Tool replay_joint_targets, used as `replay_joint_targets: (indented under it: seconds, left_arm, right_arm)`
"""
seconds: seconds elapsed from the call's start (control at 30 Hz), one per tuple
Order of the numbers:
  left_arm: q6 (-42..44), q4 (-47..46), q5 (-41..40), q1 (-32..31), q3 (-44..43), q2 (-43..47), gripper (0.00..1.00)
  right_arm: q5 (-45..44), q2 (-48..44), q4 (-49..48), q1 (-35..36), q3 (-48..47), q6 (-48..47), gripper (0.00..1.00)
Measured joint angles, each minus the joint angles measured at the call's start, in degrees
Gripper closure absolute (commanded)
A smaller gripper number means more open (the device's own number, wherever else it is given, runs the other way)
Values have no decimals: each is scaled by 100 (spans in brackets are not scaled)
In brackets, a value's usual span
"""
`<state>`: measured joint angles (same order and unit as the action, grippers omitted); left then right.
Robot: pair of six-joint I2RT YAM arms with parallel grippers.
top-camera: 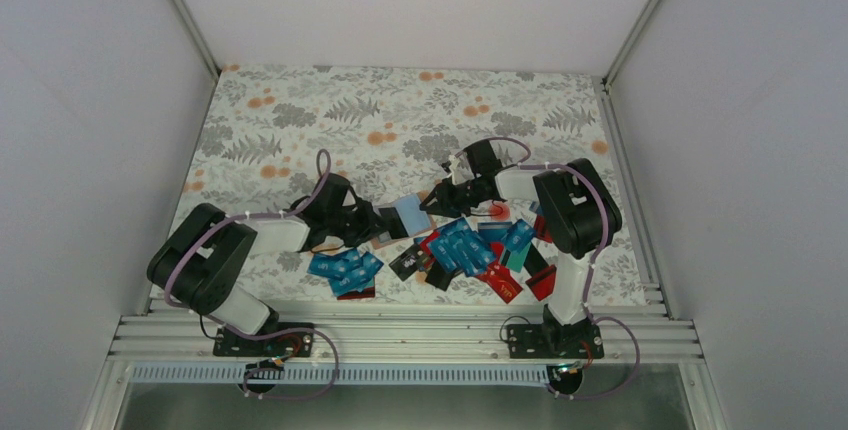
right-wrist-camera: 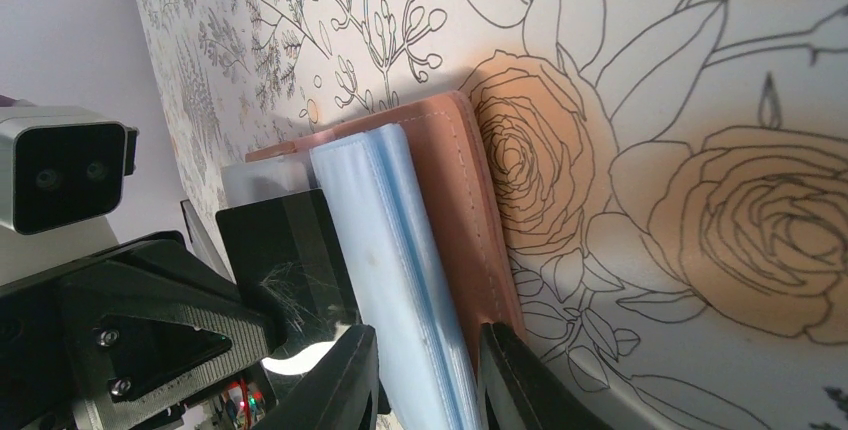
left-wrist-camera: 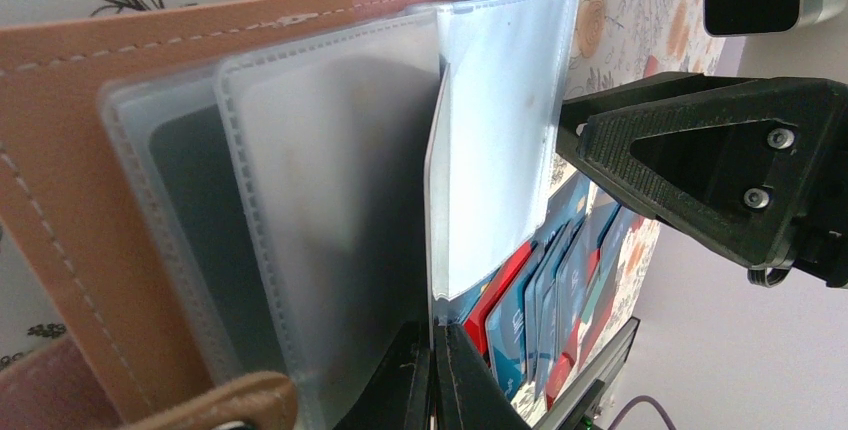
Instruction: Put the credit cards into the card holder
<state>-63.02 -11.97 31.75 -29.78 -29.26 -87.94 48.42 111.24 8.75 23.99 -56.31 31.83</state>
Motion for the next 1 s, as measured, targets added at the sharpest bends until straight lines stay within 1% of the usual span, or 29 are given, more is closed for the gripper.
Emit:
replay_joint_targets:
  seconds: [0.53, 0.77, 1.0]
  left_arm:
    - [-17, -339, 90, 0, -39, -341, 98]
    - [146, -260, 72, 0, -131, -356, 98]
    - [317, -116, -116, 15, -153, -236, 98]
  right_arm:
    - [20, 0, 2, 0, 0, -52, 72]
    - [20, 0, 4, 0, 0, -85, 72]
    - [24, 2, 7, 0, 0, -136, 73]
